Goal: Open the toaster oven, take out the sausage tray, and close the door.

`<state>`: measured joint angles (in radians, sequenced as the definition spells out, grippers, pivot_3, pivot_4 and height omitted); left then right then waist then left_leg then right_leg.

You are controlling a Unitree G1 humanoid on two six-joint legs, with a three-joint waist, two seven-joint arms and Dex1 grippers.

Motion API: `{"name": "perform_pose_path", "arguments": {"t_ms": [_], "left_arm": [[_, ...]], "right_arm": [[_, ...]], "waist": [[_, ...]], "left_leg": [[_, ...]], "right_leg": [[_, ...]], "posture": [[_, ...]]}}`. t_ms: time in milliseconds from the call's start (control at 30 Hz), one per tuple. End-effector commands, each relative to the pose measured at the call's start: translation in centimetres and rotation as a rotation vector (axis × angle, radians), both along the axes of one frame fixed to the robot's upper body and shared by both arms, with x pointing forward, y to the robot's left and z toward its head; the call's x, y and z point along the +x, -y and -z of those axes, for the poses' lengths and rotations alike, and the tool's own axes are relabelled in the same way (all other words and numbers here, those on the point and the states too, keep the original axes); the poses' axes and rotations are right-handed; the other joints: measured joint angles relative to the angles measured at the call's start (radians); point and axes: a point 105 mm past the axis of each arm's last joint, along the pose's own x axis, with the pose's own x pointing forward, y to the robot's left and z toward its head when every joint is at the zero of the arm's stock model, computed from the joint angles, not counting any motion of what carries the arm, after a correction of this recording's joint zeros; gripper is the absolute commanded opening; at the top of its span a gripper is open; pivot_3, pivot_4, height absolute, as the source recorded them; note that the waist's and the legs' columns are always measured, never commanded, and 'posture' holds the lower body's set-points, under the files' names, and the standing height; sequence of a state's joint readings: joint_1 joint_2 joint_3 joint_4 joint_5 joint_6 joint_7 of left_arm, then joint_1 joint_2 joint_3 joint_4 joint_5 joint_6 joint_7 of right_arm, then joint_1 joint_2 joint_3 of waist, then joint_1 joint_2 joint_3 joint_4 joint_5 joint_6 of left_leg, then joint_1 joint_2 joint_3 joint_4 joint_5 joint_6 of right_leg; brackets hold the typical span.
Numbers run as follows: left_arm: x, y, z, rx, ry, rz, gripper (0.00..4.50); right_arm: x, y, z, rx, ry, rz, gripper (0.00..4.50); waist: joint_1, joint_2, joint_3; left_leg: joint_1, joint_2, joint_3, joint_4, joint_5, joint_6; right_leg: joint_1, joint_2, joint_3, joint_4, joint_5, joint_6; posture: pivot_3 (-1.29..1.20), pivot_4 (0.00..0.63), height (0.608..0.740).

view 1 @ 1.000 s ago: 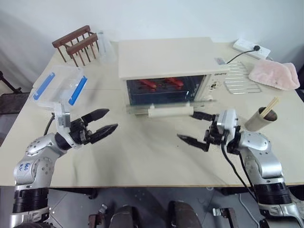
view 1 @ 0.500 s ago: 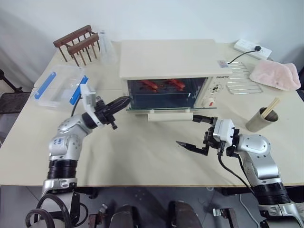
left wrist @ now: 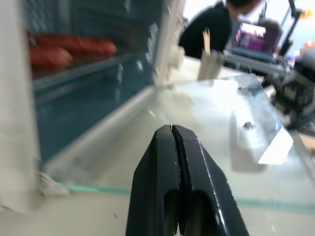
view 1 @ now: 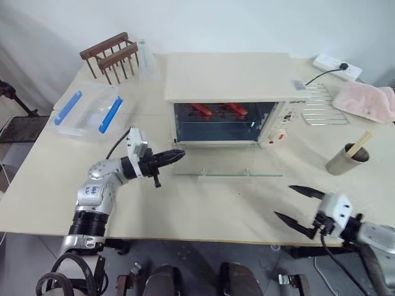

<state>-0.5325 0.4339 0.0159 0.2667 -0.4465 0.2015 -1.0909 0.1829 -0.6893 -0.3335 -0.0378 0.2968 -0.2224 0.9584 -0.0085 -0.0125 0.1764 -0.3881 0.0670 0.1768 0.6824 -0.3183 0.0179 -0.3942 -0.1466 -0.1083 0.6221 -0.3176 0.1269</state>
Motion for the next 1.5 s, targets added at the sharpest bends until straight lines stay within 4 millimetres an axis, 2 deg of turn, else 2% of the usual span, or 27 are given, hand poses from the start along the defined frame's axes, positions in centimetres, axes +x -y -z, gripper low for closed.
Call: {"name": "perform_pose_path", "arguments": {"t_ms": [33, 67, 100, 167, 333, 433, 533, 600, 633, 767, 867, 967, 1033, 1100, 1200, 1500], "left_arm": [[-0.2, 0.2, 0.6, 0.011, 0.026, -0.019, 0.02], [-0.3, 0.3, 1.1, 0.028, 0.035, -0.020, 0.02], [-0.5, 0.3, 1.8, 0.064, 0.047, -0.022, 0.02], [-0.7, 0.1, 2.9, 0.118, 0.059, -0.029, 0.02], [-0.7, -0.6, 3.5, 0.145, 0.072, -0.060, 0.02], [-0.8, -1.1, 2.8, 0.084, 0.081, -0.077, 0.02], [-1.2, -1.8, 1.7, -0.021, 0.073, -0.110, 0.60], [-1.8, -2.4, 1.4, -0.046, 0.084, -0.112, 1.22], [-2.0, -2.6, 1.4, -0.052, 0.085, -0.111, 1.52], [-3.1, -5.3, 1.6, -0.040, 0.088, -0.202, 2.74], [-3.6, -6.6, 1.3, -0.044, 0.127, -0.258, 3.65], [-4.3, -7.1, 1.4, -0.049, 0.120, -0.265, 4.49], [-4.6, -7.2, 1.5, -0.060, 0.104, -0.275, 4.49], [-4.7, -6.9, 1.7, -0.067, 0.097, -0.279, 4.49], [-4.6, -6.7, 1.8, -0.065, 0.097, -0.282, 4.50], [-4.4, -6.2, 1.5, -0.082, 0.090, -0.253, 4.50]], "right_arm": [[0.7, 1.5, -4.0, -0.064, 0.196, 0.109, 4.50], [1.1, 1.9, -5.3, -0.107, 0.255, 0.148, 4.50], [1.8, 1.0, -6.8, -0.112, 0.309, 0.150, 4.50], [3.4, -2.1, -8.7, -0.092, 0.361, 0.120, 4.50], [4.9, -8.9, -9.7, -0.058, 0.392, -0.057, 4.50], [6.4, -11.7, -9.6, -0.105, 0.421, -0.096, 4.50], [8.6, -14.5, -9.7, -0.145, 0.463, -0.094, 4.50], [10.0, -15.8, -9.3, -0.207, 0.493, -0.086, 4.50], [10.5, -16.2, -9.2, -0.234, 0.502, -0.080, 4.50], [14.8, -17.0, -9.0, -0.483, 0.593, 0.081, 4.50], [16.0, -18.3, -9.9, -0.483, 0.620, 0.105, 4.50], [17.0, -19.3, -10.5, -0.537, 0.664, 0.121, 4.50], [17.6, -20.1, -10.7, -0.574, 0.695, 0.127, 4.50], [18.1, -21.1, -9.9, -0.618, 0.678, 0.108, 4.50], [18.0, -21.9, -10.1, -0.631, 0.712, 0.084, 3.94], [18.5, -21.9, -10.4, -0.642, 0.729, 0.097, 0.95]], "waist": [[-0.006, 0.001, 0.000], [-0.009, 0.001, -0.001], [-0.011, 0.002, -0.001], [-0.025, 0.002, -0.001], [-0.016, 0.001, -0.001], [-0.015, 0.001, -0.001], [-0.021, 0.001, -0.001], [-0.024, 0.001, -0.001], [-0.024, 0.001, -0.001], [-0.031, 0.002, -0.001], [-0.036, 0.002, -0.001], [-0.039, 0.002, -0.001], [-0.044, 0.002, -0.001], [-0.049, 0.002, -0.001], [-0.050, 0.002, -0.001], [-0.054, 0.002, -0.001]], "left_leg": [[0.001, 0.000, 0.000, 0.000, 0.000, 0.000], [0.001, 0.000, 0.000, 0.000, 0.001, -0.001], [0.001, 0.000, 0.000, 0.000, 0.001, -0.001], [0.001, 0.001, 0.000, 0.000, 0.001, -0.001], [0.001, 0.003, -0.002, -0.001, 0.002, -0.003], [-0.001, 0.001, -0.002, 0.000, 0.002, -0.002], [-0.003, 0.000, -0.001, 0.000, 0.002, 0.000], [-0.003, 0.000, -0.001, 0.000, 0.002, 0.000], [-0.003, 0.000, -0.001, 0.000, 0.002, 0.000], [-0.003, 0.001, -0.001, -0.001, 0.002, 0.000], [-0.004, 0.001, 0.000, -0.001, 0.002, 0.000], [-0.004, 0.001, -0.001, -0.001, 0.002, 0.000], [-0.005, 0.001, 0.000, -0.001, 0.002, 0.000], [-0.005, 0.001, 0.000, -0.001, 0.002, 0.000], [-0.005, 0.001, 0.000, -0.002, 0.003, -0.001], [-0.013, 0.001, 0.000, 0.000, 0.003, -0.002]], "right_leg": [[0.000, 0.000, 0.000, 0.001, 0.000, 0.000], [0.000, 0.000, 0.001, 0.002, 0.000, -0.001], [0.000, 0.000, 0.001, 0.002, -0.001, -0.001], [-0.001, -0.001, 0.001, 0.004, -0.001, -0.001], [-0.003, 0.000, -0.001, 0.006, -0.002, -0.004], [-0.003, -0.001, -0.002, 0.007, -0.002, -0.004], [-0.003, -0.003, -0.001, 0.006, -0.001, -0.001], [-0.003, -0.002, -0.002, 0.007, -0.001, -0.001], [-0.004, -0.002, -0.002, 0.007, -0.001, -0.001], [-0.005, -0.002, -0.002, 0.007, -0.001, -0.001], [-0.006, -0.002, -0.002, 0.008, -0.001, -0.001], [-0.006, -0.002, -0.002, 0.009, -0.001, -0.001], [-0.007, -0.002, -0.002, 0.008, -0.001, -0.001], [-0.007, -0.002, -0.002, 0.009, -0.001, -0.001], [-0.008, -0.002, -0.002, 0.010, -0.001, -0.001], [-0.018, -0.002, -0.001, 0.015, -0.001, -0.001]], "posture": [[0.00, 0.150, 0.740], [0.00, 0.150, 0.740], [0.00, 0.150, 0.740], [0.00, 0.150, 0.740], [0.00, 0.150, 0.740], [0.00, 0.150, 0.740], [0.00, 0.150, 0.740], [0.00, 0.150, 0.740], [0.00, 0.150, 0.740], [0.00, 0.150, 0.740], [0.00, 0.150, 0.740], [0.00, 0.150, 0.740], [0.00, 0.150, 0.740], [0.00, 0.150, 0.740], [0.00, 0.150, 0.740], [0.00, 0.150, 0.740]]}}
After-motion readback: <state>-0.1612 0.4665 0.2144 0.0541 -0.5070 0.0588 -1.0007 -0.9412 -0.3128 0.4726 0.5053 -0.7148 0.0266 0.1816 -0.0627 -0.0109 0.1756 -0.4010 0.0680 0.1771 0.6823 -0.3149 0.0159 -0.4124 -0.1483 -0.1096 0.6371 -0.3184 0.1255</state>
